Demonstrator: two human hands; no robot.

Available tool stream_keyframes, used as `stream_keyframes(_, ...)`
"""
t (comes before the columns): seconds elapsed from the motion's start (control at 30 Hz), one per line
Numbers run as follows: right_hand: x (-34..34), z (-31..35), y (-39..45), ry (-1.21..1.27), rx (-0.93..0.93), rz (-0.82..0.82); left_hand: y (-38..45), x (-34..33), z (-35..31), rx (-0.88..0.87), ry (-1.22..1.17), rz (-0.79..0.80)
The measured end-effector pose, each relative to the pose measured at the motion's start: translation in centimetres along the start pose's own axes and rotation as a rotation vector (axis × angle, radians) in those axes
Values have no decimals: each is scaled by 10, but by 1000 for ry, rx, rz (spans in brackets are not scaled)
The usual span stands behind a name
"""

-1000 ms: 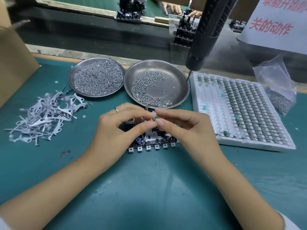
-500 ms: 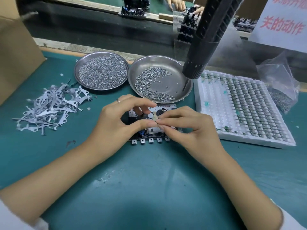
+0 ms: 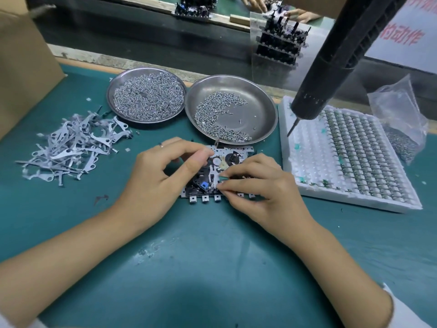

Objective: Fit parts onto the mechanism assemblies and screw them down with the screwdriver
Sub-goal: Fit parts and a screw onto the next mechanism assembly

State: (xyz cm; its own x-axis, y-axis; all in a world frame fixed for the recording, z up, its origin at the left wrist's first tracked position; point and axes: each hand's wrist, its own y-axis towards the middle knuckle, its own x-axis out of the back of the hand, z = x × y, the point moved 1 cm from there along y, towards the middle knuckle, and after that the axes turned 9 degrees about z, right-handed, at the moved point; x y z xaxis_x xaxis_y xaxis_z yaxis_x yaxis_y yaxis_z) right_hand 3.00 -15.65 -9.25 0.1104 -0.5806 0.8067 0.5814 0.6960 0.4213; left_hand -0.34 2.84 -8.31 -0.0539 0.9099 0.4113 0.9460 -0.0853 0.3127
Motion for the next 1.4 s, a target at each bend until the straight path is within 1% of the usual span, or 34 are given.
stream_keyframes(0.07, 0, 0, 0, -24, 26, 8, -1, -1, 0, -59, 84, 25)
stream_keyframes(0.17, 0, 0, -1, 7, 31, 45, -6, -6, 0, -215, 316, 142)
stream_keyframes(0.23, 1, 0, -2, 64, -5, 53, -8, -9, 2, -257, 449, 196)
stream_keyframes(0.27, 2, 0, -3, 106, -41, 48, -8, -11, 3, -258, 482, 199)
stream_keyframes(0.37, 3, 0, -2, 209, -126, 13, -7, -12, 3, -222, 483, 162)
stream_keyframes(0.67, 4, 4, -2, 274, -170, -2, -4, -15, 5, -191, 413, 159)
stream_keyframes(0.73, 6, 6, -2, 251, -183, -66, -3, -15, 6, -194, 408, 168)
stream_keyframes(0.77, 9, 7, -1, 243, -199, -134, -3, -15, 8, -191, 400, 168)
stream_keyframes(0.9, 34, 10, 15, 245, -305, -538, -3, -15, 10, -183, 356, 160)
stream_keyframes(0.97, 53, 8, 33, 270, -378, -649, -3, -16, 10, -188, 347, 157)
stream_keyframes(1.07, 80, 7, 65, 293, -457, -626, -2, -16, 11, -188, 319, 150)
stream_keyframes(1.17, 91, 14, 93, 329, -368, -629, 0, -17, 11, -177, 290, 139)
stream_keyframes(1.27, 89, 19, 107, 354, -287, -734, -1, -17, 10, -155, 257, 118)
stream_keyframes(1.33, 83, 24, 108, 426, -271, -780, -1, -18, 10, -155, 252, 108)
stream_keyframes(1.4, 74, 34, 103, 525, -244, -780, -1, -17, 10, -149, 249, 106)
